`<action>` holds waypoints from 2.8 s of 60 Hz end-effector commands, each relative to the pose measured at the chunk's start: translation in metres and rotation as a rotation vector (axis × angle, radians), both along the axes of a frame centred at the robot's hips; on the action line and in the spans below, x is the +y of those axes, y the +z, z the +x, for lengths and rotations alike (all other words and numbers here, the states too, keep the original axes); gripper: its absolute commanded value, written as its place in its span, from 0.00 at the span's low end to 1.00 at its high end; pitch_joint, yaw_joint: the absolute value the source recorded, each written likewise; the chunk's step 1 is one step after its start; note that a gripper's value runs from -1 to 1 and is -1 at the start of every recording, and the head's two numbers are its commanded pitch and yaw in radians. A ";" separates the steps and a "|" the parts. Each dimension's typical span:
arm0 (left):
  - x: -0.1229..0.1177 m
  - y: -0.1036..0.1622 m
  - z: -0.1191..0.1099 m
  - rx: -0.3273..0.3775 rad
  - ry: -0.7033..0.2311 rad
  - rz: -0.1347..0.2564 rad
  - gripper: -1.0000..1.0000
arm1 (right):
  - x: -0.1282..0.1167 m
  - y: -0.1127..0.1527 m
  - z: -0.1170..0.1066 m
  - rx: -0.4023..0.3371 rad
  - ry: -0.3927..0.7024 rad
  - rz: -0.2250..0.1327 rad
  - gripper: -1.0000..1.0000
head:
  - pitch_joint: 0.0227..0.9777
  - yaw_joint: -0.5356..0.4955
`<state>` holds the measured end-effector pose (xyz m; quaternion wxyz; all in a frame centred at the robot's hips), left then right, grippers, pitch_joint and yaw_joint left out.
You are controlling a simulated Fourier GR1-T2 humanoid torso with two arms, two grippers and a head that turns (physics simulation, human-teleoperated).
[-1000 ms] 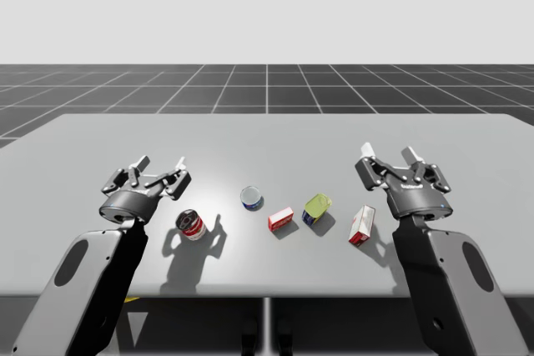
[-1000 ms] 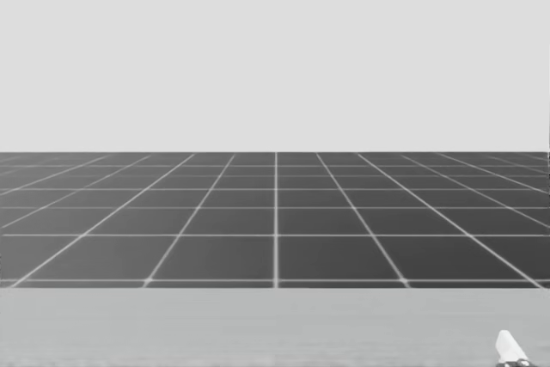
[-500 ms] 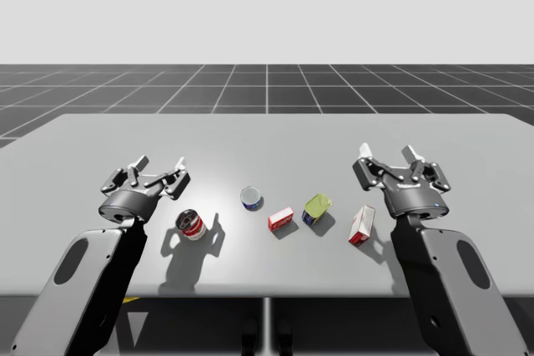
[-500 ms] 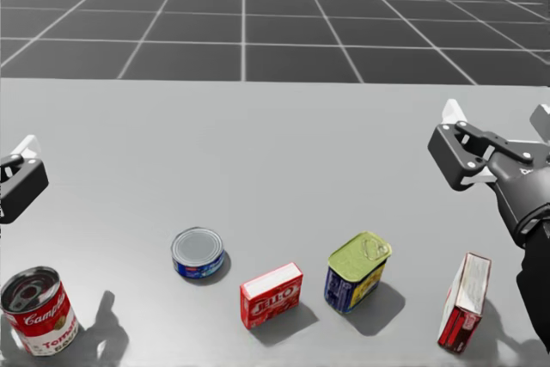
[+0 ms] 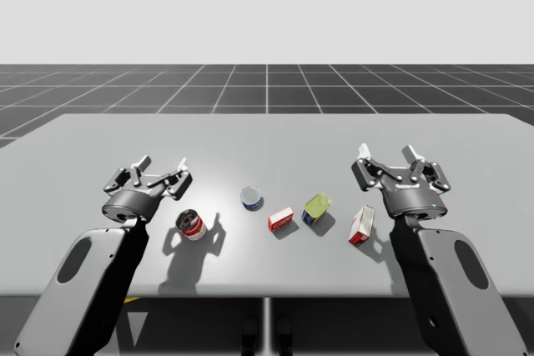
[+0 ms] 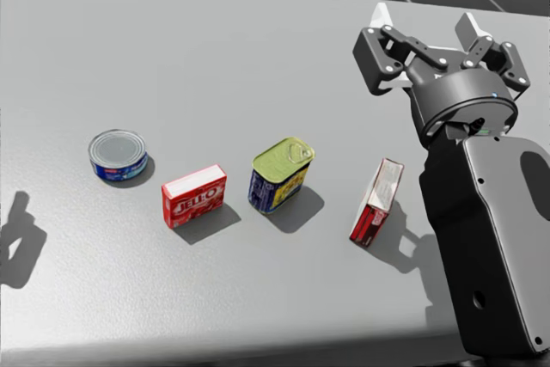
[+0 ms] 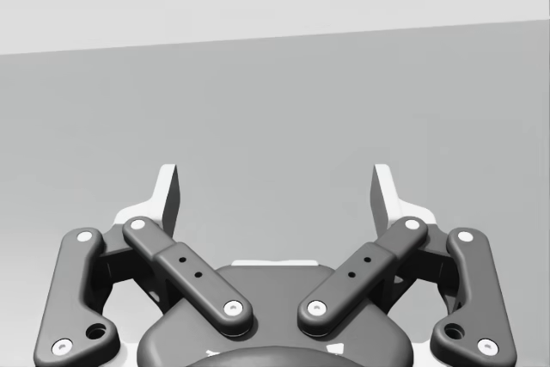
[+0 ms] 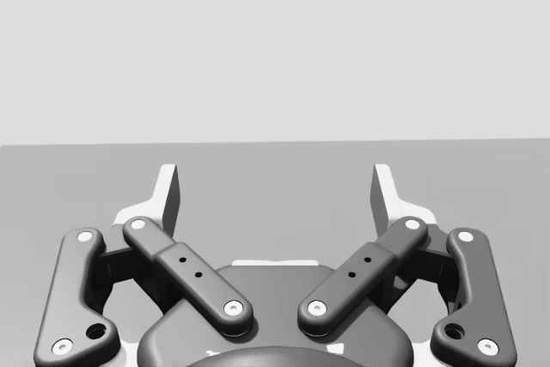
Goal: Lift the meat can off the table.
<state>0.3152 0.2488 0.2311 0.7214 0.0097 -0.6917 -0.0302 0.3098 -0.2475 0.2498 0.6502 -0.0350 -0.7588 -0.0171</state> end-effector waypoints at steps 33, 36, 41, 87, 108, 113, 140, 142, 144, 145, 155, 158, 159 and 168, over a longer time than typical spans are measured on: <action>-0.001 -0.002 -0.001 0.025 -0.023 0.010 0.00 | 0.022 0.009 -0.043 0.311 0.458 0.054 0.00 | 0.84 0.28; -0.001 -0.002 -0.001 0.025 -0.024 0.012 0.00 | 0.021 0.008 -0.046 0.334 0.496 0.013 0.00 | 0.84 0.29; -0.001 -0.002 0.000 0.026 -0.026 0.014 0.00 | 0.020 0.007 -0.048 0.363 0.548 -0.016 0.00 | 0.84 0.29; -0.003 -0.005 0.000 0.038 -0.041 0.033 0.00 | 0.034 -0.042 -0.056 0.643 0.647 -0.172 0.00 | 0.84 0.28; -0.003 -0.004 -0.001 0.037 -0.035 0.040 0.00 | 0.042 -0.058 -0.033 0.709 0.612 -0.153 0.00 | 0.84 0.29; -0.003 -0.004 -0.001 0.037 -0.034 0.042 0.00 | 0.043 -0.062 -0.028 0.725 0.609 -0.147 0.00 | 0.85 0.29; -0.002 -0.004 -0.001 0.037 -0.037 0.047 0.00 | 0.053 -0.070 -0.015 0.748 0.639 -0.173 0.00 | 0.84 0.29; -0.002 -0.005 -0.001 0.036 -0.038 0.047 0.00 | 0.053 -0.070 -0.016 0.740 0.626 -0.181 0.12 | 0.84 0.29; -0.002 -0.005 -0.001 0.036 -0.038 0.048 0.00 | 0.052 -0.070 -0.016 0.725 0.610 -0.193 0.57 | 0.83 0.29; -0.002 -0.005 -0.001 0.036 -0.038 0.048 0.00 | 0.052 -0.070 -0.016 0.725 0.610 -0.193 0.57 | 0.83 0.29; -0.003 -0.005 -0.001 0.038 -0.042 0.051 0.00 | 0.048 -0.071 -0.017 0.742 0.614 -0.166 1.00 | 0.73 0.29; -0.003 -0.005 0.000 0.039 -0.041 0.051 0.00 | 0.047 -0.071 -0.017 0.745 0.613 -0.161 0.98 | 0.67 0.29; -0.003 -0.005 0.000 0.039 -0.041 0.051 0.00 | 0.046 -0.071 -0.017 0.745 0.613 -0.161 0.99 | 0.66 0.30; -0.003 -0.006 0.000 0.039 -0.039 0.051 0.00 | 0.044 -0.071 -0.017 0.744 0.611 -0.162 0.97 | 0.54 0.30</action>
